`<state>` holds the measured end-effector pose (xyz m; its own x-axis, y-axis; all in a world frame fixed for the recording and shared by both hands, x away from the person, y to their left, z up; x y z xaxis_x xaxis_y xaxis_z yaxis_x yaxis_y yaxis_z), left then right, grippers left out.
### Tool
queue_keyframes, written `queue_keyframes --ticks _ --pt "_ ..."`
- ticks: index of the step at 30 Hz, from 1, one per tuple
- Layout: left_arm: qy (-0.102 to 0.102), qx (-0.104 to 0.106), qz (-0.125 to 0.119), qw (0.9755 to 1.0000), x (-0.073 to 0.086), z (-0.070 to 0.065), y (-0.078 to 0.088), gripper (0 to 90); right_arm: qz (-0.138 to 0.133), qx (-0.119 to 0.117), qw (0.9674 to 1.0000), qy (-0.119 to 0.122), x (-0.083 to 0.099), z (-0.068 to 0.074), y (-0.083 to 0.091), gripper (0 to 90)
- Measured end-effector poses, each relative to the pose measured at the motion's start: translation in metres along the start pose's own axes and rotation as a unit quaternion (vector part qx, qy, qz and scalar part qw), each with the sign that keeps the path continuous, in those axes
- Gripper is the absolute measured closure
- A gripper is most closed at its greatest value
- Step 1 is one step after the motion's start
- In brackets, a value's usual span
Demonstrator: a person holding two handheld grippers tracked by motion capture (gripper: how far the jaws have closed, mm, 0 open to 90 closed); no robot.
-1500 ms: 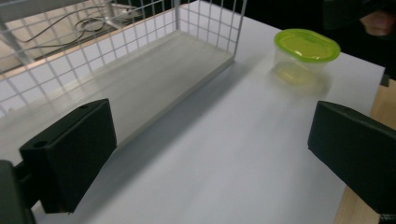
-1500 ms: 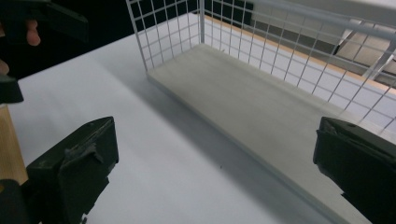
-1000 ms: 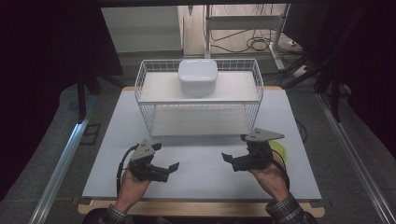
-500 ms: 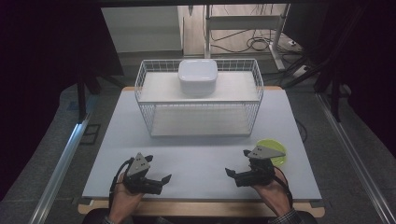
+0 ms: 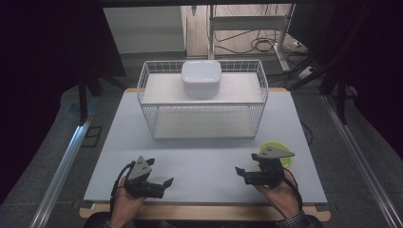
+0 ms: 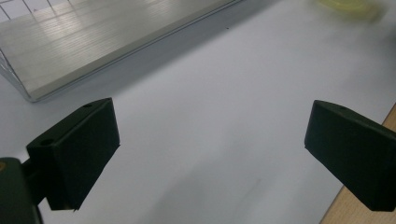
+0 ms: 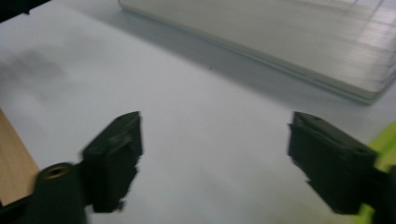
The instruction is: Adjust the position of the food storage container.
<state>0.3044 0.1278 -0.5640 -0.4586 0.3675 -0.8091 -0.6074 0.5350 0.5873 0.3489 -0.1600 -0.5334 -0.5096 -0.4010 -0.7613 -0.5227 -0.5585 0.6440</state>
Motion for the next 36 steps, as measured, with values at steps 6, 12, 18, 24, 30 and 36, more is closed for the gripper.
queue_keyframes --ticks 6,12,18,24,30,36 --pt "0.002 0.0 0.001 1.0 0.001 0.0 -0.001 2.8 -0.016 0.036 0.9992 -0.01 -0.006 -0.023 0.021 55.4" --pt "0.0 0.001 0.006 1.0 0.002 -0.001 -0.003 3.0 -0.012 0.064 0.997 -0.043 -0.001 -0.054 0.038 74.9" --pt "0.007 0.001 0.004 1.0 0.003 0.002 -0.002 3.4 -0.025 0.111 0.991 -0.07 0.002 -0.089 0.059 89.4" --pt "0.009 0.001 0.007 0.9999 0.005 0.003 -0.003 3.7 -0.025 0.156 0.9827 -0.096 0.013 -0.125 0.068 89.9" --pt "0.009 0.001 0.008 0.9999 0.005 0.003 -0.004 3.8 -0.009 0.178 0.9773 -0.114 0.027 -0.152 0.066 89.9" --pt "0.009 0.005 0.013 0.9999 0.006 0.002 -0.006 4.0 0.007 0.187 0.9744 -0.125 0.037 -0.167 0.059 89.9"
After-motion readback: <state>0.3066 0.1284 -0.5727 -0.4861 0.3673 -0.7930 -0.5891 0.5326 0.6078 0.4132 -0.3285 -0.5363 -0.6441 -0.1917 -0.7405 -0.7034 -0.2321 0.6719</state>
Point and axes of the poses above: each handheld gripper's, and its own axes: y roughly backward along the jaws, x roughly out of its underside, z roughly to its left, the point moved 10 cm from there along -y, roughly forward along the jaws, and after that the axes turned 4 degrees about z, right-handed, at the moved point
